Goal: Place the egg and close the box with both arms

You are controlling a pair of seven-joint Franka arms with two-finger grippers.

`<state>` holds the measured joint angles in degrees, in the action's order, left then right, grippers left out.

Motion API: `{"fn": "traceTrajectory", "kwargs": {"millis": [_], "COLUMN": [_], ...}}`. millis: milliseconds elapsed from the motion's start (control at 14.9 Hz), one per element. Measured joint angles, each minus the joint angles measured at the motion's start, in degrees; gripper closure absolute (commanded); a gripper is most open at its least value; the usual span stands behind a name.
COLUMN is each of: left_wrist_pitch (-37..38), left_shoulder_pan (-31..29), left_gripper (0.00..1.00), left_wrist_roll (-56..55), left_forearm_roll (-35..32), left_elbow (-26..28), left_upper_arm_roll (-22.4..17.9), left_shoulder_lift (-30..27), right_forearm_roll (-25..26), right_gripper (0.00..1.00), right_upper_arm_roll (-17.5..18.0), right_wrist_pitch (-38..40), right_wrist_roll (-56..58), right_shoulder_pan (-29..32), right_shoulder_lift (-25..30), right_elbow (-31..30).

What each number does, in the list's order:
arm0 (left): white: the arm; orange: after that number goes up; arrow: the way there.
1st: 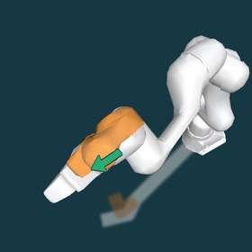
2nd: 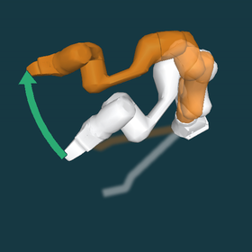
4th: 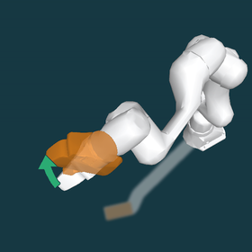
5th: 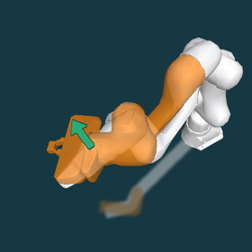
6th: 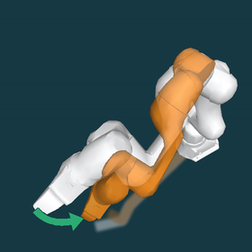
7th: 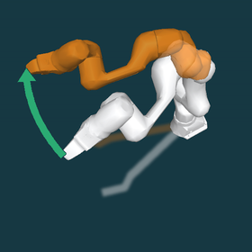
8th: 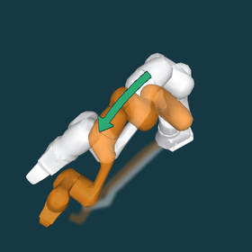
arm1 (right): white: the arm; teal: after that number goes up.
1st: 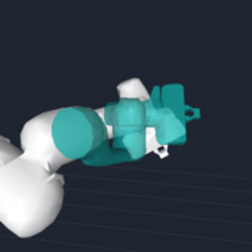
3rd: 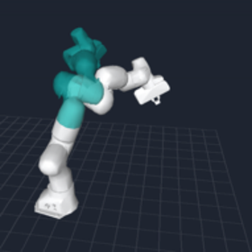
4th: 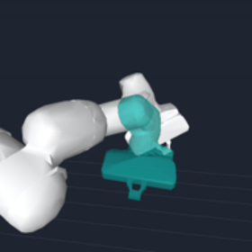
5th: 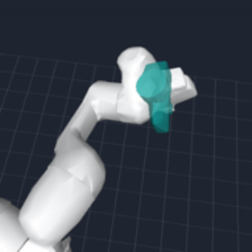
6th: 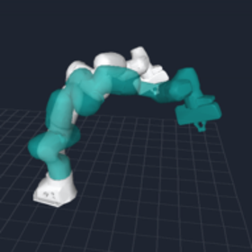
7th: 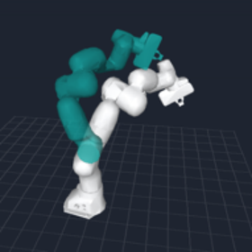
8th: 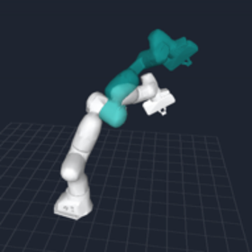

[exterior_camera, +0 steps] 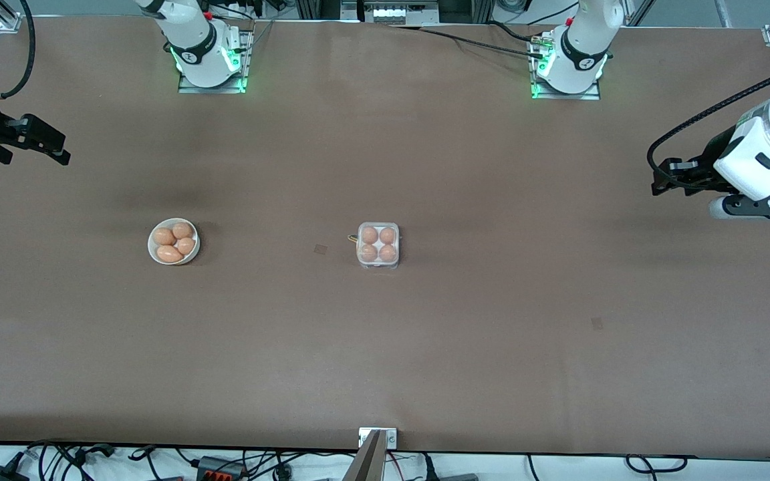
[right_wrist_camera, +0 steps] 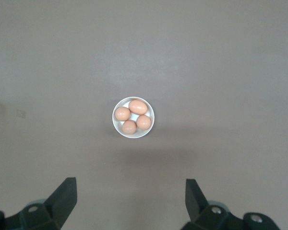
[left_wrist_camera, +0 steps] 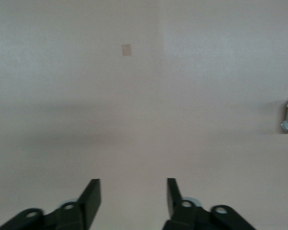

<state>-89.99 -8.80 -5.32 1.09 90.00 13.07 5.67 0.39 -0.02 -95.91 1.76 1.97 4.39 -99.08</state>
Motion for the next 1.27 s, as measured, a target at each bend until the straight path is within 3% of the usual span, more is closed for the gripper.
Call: {"fn": "traceTrajectory", "kwargs": {"millis": [1272], "left_wrist_pitch": [-0.9], "left_shoulder_pan": [-0.1], "left_gripper": [0.00], "left_wrist_roll": [-1.0], "left_forearm_roll": [0.0], "left_elbow": [-1.3], "left_upper_arm_roll": [0.9], "left_shoulder_lift": [-0.2], "right_forearm_roll": [0.0], "right_gripper": [0.00], "right_upper_arm_roll": [0.0], "right_wrist_pitch": [0.0], "right_wrist_roll": [0.0], "right_shoulder_pan": [0.0], "right_shoulder_lift": [-0.3], "right_elbow": [-0.2]}}
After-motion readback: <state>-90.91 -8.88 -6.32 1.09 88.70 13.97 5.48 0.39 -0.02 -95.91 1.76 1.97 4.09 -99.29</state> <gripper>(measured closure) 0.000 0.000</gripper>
